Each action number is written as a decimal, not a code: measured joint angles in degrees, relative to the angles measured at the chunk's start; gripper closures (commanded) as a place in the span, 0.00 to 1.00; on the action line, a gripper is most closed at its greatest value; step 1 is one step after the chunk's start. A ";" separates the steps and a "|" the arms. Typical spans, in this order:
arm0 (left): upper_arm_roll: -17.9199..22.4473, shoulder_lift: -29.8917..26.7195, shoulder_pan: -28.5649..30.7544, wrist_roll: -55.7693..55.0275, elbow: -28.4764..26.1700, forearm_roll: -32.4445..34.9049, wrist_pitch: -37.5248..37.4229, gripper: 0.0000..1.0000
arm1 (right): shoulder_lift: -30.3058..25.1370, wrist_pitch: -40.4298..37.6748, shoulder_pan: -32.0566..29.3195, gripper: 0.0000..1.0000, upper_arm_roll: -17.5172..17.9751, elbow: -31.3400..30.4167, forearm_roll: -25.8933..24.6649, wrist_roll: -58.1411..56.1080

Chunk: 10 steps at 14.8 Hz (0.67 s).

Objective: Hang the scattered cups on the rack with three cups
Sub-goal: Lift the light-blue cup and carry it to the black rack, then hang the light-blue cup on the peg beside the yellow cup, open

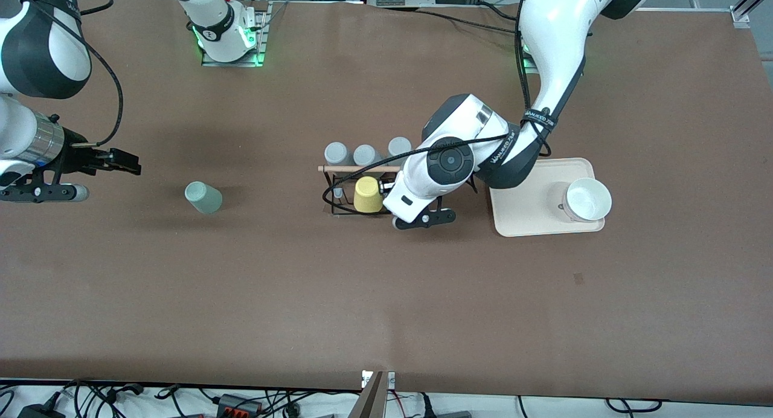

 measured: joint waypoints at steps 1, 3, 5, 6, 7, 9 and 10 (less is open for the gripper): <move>0.27 -0.08 0.08 0.05 0.52 0.45 -0.02 0.00 | 0.08 0.00 -0.05 0.00 -0.01 0.00 0.00 0.00; 1.00 -1.29 0.76 0.05 2.02 2.90 -1.22 0.00 | 0.21 0.00 -0.05 0.00 -0.02 -0.01 0.00 0.00; 1.36 -4.70 2.53 0.10 3.24 5.98 -5.06 0.00 | 0.22 0.00 -0.05 0.00 -0.01 0.00 0.00 0.00; 1.48 -7.18 3.55 0.13 3.47 7.27 -7.64 0.00 | 0.24 0.00 -0.05 0.00 -0.01 0.00 0.00 0.00; 1.62 -9.87 4.80 0.12 3.54 8.12 -10.55 0.00 | 0.31 0.03 -0.04 0.00 -0.01 -0.02 0.00 0.01; 1.76 -14.36 7.88 0.17 3.52 8.47 -15.52 0.00 | 0.50 0.76 -0.02 0.00 -0.01 -0.87 0.00 0.02; 1.80 -15.97 9.32 0.27 3.50 8.49 -17.08 0.00 | 0.50 2.16 0.03 0.00 0.00 -2.17 0.00 0.02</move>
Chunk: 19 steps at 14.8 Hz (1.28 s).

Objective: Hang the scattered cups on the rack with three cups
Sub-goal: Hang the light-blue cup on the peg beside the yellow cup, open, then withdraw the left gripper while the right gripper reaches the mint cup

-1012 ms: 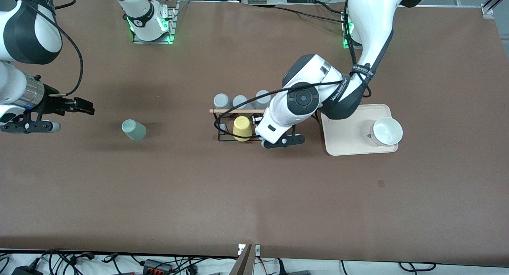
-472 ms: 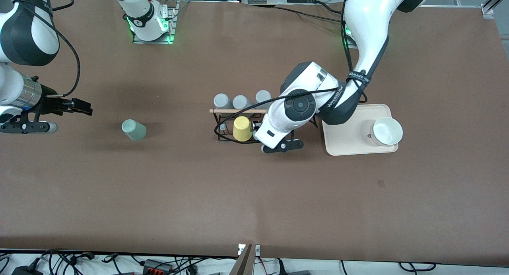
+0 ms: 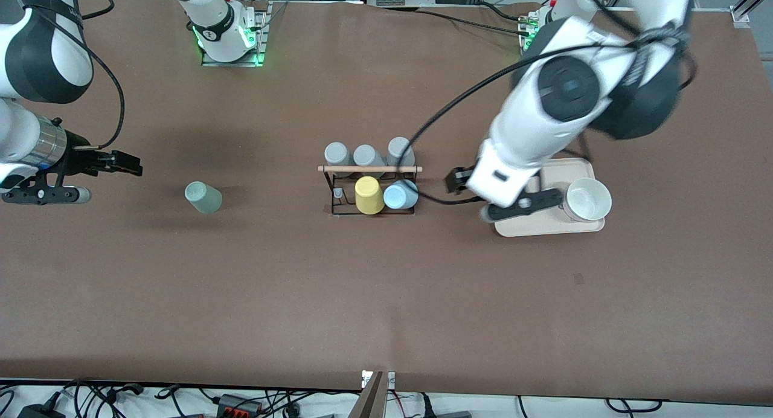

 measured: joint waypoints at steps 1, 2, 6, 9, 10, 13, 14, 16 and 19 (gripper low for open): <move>0.06 -1.14 1.14 0.03 -0.04 0.13 -1.03 0.00 | -0.04 1.78 0.08 0.00 0.03 -1.73 0.00 0.00; 0.09 -1.92 2.16 0.04 -0.08 0.50 -1.83 0.00 | -0.03 3.28 0.14 0.00 0.07 -3.59 -0.04 0.00; 0.14 -3.11 5.78 1.25 -0.13 1.02 -9.03 0.00 | 0.15 7.10 1.33 0.00 0.26 -9.42 -1.81 2.16; 0.15 -3.60 7.85 6.09 -0.17 1.07 -11.92 0.00 | 0.86 13.06 3.42 0.00 0.36 -14.32 -2.63 5.36; 0.15 -3.98 8.80 9.22 -0.26 1.07 -12.22 0.00 | 1.43 14.97 3.84 0.00 0.39 -15.82 -2.77 6.70; 0.12 -5.21 10.24 16.45 -1.38 1.62 -12.91 0.00 | 4.05 20.20 4.27 0.00 0.41 -17.65 -2.91 8.54; -0.06 -5.91 10.23 18.27 -2.41 2.35 -12.94 0.00 | 4.95 21.20 4.50 0.00 0.41 -17.66 -2.92 9.86; -0.41 -7.84 10.07 19.84 -5.23 3.04 -12.92 0.00 | 6.41 22.58 4.93 0.00 0.45 -17.67 -2.92 12.37; -0.51 -11.13 10.01 20.09 -9.88 3.08 -11.68 0.00 | 7.84 23.78 4.99 0.00 0.44 -17.68 -2.92 13.27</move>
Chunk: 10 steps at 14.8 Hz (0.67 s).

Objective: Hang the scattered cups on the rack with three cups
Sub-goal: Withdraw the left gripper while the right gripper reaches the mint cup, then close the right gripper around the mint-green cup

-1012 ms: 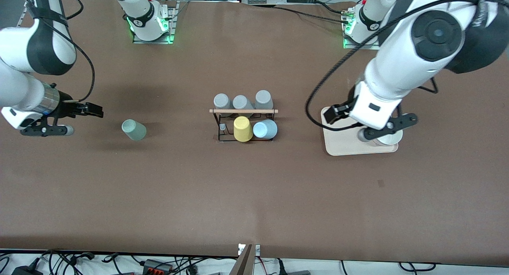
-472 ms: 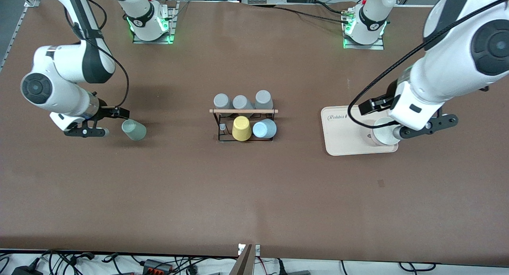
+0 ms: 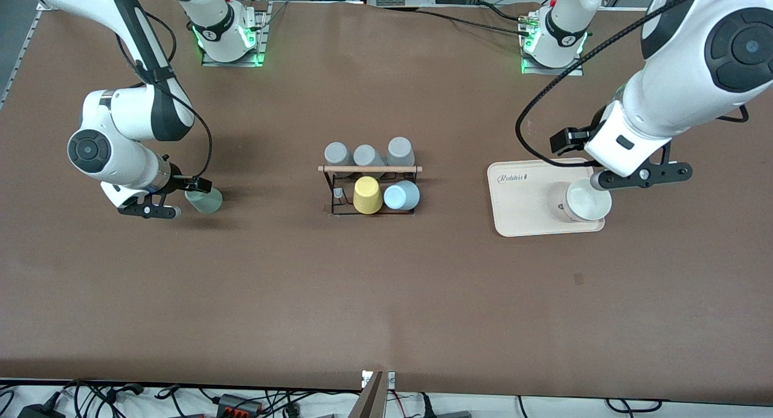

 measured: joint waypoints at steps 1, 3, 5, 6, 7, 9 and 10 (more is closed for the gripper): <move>0.00 -1.22 0.06 0.07 -2.02 0.00 1.24 0.00 | 0.49 0.64 0.00 0.00 0.00 -0.01 0.00 0.04; 0.00 -3.82 0.73 1.42 -6.41 0.00 4.18 0.00 | 1.62 1.77 -0.02 0.00 -0.02 -0.04 0.00 0.04; 0.04 -5.58 1.90 4.88 -9.10 0.00 5.49 0.00 | 2.76 2.65 -0.08 0.00 -0.04 -0.04 -0.02 0.04; 0.07 -6.06 2.62 6.54 -9.74 0.00 5.68 0.00 | 3.22 2.89 -0.10 0.00 -0.04 -0.05 -0.07 -0.06; 0.08 -6.42 3.41 7.78 -10.13 0.00 5.79 0.00 | 3.57 3.08 -0.11 0.00 -0.04 -0.04 -0.12 -0.27; 0.14 -6.71 4.42 8.90 -10.40 0.00 5.86 0.00 | 4.09 3.33 -0.12 0.00 -0.04 -0.04 -0.18 -0.76; 0.14 -6.72 4.58 9.00 -10.41 0.00 5.86 0.00 | 4.37 3.51 -0.12 0.00 -0.04 -0.03 -0.20 -0.91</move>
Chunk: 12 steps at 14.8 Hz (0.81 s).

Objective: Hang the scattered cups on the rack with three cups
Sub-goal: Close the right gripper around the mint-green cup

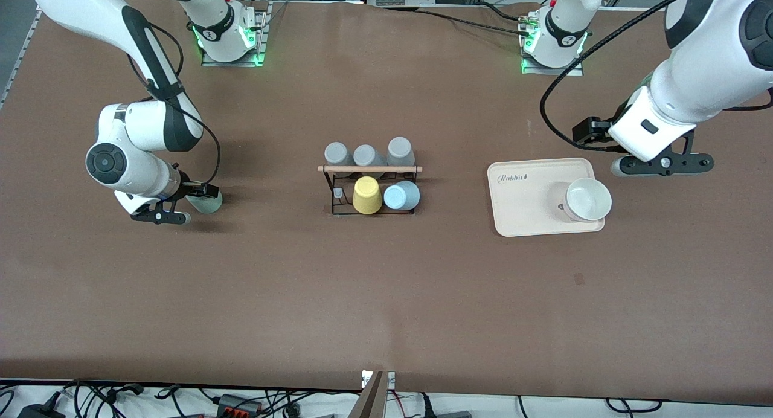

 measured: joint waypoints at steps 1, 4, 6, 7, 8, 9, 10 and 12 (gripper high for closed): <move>-0.01 0.00 0.00 0.02 0.00 0.00 0.03 0.00 | 0.34 0.27 0.00 0.00 0.00 0.01 -0.01 -0.08; -0.02 -0.04 -0.01 0.02 0.15 0.00 0.40 0.00 | 1.44 0.80 0.00 0.00 0.00 0.40 -0.02 -0.15; 0.00 -0.09 0.00 0.02 0.29 0.00 0.46 0.00 | 1.85 0.97 0.00 0.13 0.00 0.47 -0.02 -0.19; 0.05 -0.11 0.00 0.02 0.30 0.00 0.49 0.00 | 1.92 0.98 0.00 0.34 0.00 0.48 -0.03 -0.27; 0.13 -0.11 0.05 0.03 0.32 0.00 0.55 0.00 | 1.93 0.98 0.01 0.49 0.00 0.48 -0.03 -0.36; 0.22 -0.11 0.22 0.04 0.32 0.00 0.67 0.00 | 1.93 0.98 0.02 0.59 0.00 0.50 -0.03 -0.43; 0.26 -0.11 0.45 0.07 0.32 0.00 0.78 0.00 | 1.87 0.95 0.03 0.64 0.01 0.58 -0.03 -0.46; 0.33 -0.12 0.87 0.10 0.35 0.00 1.05 0.00 | 1.80 0.94 0.03 0.67 0.01 0.88 -0.03 -0.52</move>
